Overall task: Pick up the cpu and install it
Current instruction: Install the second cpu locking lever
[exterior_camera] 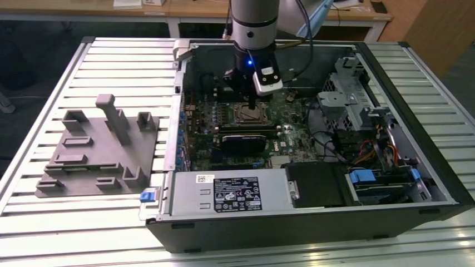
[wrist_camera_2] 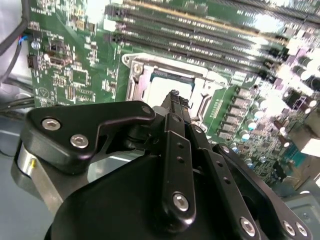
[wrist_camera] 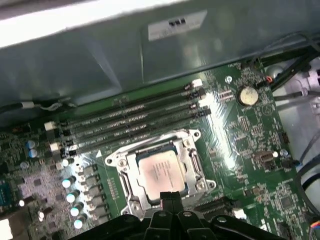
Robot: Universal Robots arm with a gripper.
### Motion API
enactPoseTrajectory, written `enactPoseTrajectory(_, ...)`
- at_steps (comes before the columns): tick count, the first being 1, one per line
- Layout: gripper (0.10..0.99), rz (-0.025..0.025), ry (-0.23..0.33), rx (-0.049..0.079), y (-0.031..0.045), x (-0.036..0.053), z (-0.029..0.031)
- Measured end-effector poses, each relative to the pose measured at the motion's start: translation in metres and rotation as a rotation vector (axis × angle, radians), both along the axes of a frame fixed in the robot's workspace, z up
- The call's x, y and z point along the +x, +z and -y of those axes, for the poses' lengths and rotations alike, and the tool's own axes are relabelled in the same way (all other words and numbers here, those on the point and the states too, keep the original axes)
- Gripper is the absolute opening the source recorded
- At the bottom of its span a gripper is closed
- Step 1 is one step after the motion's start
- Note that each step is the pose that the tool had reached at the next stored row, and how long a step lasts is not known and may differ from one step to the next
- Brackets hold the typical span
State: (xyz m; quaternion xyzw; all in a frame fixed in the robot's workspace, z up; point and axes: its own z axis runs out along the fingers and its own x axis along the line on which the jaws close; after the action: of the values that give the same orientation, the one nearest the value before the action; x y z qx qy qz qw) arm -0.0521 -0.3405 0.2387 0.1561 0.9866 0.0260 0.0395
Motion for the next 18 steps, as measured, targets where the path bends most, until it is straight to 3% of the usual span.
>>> enactPoseTrajectory(8,0.106,0.0001,0.0,-0.001,0.0,0.0,0.0124)
enactPoseTrajectory(15,0.106,0.0,0.0,-0.001,-0.0007,0.0,0.0266)
enactPoseTrajectory(18,0.106,0.0001,0.009,0.0,-0.0022,0.0,0.0292)
